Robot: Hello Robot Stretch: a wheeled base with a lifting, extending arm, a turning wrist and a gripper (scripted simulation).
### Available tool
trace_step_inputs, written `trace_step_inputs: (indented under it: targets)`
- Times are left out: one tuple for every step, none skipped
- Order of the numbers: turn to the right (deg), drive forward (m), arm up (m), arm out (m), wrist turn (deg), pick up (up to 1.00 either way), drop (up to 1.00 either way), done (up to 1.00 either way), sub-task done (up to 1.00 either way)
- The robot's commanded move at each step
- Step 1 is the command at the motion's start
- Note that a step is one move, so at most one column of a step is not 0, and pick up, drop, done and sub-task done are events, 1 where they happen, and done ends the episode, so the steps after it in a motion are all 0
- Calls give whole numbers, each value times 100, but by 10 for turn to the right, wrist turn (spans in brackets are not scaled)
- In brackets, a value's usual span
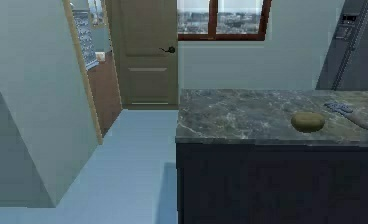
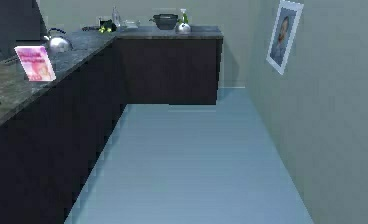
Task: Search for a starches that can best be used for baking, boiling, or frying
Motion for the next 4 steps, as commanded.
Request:
trace_step_inputs:
  targets:
    - [30, 0, 0, 0, 0, 0, 0, 0, 0]
    - [0, 20, 0, 0, 0, 0, 0, 0, 0]
    - [360, 0, 0, 0, 0, 0, 0, 0, 0]
    - [0, 0, 0, 0, 0, 0, 0, 100, 0]
